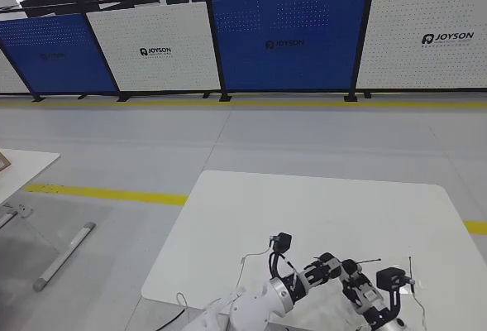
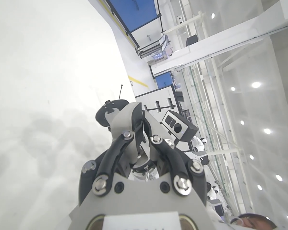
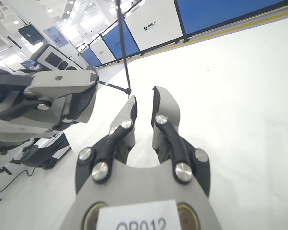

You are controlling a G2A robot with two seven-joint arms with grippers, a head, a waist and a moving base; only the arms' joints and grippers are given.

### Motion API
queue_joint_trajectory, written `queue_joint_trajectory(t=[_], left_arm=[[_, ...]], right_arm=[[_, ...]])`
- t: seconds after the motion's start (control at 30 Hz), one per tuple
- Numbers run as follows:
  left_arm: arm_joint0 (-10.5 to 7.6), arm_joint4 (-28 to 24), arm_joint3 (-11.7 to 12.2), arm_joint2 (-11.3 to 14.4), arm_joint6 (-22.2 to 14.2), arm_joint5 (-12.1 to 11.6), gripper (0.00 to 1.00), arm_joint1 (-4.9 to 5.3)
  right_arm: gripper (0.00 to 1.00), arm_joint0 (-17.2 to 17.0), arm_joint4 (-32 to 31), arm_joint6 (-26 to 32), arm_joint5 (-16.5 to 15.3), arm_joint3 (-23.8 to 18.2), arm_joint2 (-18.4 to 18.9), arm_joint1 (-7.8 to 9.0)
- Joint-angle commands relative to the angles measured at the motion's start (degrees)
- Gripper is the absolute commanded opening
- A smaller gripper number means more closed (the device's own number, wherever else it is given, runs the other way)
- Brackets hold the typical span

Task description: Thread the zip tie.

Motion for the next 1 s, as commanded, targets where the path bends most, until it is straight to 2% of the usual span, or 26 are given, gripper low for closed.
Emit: queue_joint_trajectory(t=[0.0, 0.43, 0.6, 0.7, 0.87, 0.9, 0.93, 0.97], left_arm=[[-0.15, 0.0, 0.2, 0.1, 0.0, 0.0, 0.0, -0.05], [-0.6, 0.7, 0.8, 0.8, 1.0, 0.8, 0.0, -0.32], [-0.5, 1.0, 0.8, 0.9, 1.2, 0.9, 0.0, -0.36], [-0.43, 1.2, 0.7, 0.9, 1.3, 0.9, 0.0, -0.37], [-0.52, 1.4, 0.9, 1.1, 1.4, 0.9, 0.0, -0.43], [-0.55, 1.4, 1.0, 1.1, 1.4, 0.9, 0.0, -0.44], [-0.58, 1.4, 1.0, 1.1, 1.4, 1.0, 0.0, -0.46], [-0.61, 1.4, 1.1, 1.1, 1.4, 1.0, 0.0, -0.47]], right_arm=[[0.26, 0.0, 0.3, 0.1, 0.0, -0.1, 0.0, 0.03], [0.25, -0.5, 0.9, -0.8, 0.0, -0.7, 0.2, 0.41], [0.2, -0.7, 1.3, -1.3, 0.0, -0.9, 0.3, 0.55], [0.13, -0.7, 1.9, -1.5, 0.0, -0.8, 0.5, 0.6], [0.13, -0.6, 2.3, -1.4, 0.0, -0.6, 0.5, 0.65], [0.11, -0.6, 2.3, -1.4, 0.0, -0.6, 0.5, 0.66], [0.02, -0.6, 2.4, -1.4, 0.0, -0.6, 0.5, 0.67], [0.0, -0.6, 2.4, -1.4, 0.0, -0.6, 0.5, 0.68]])
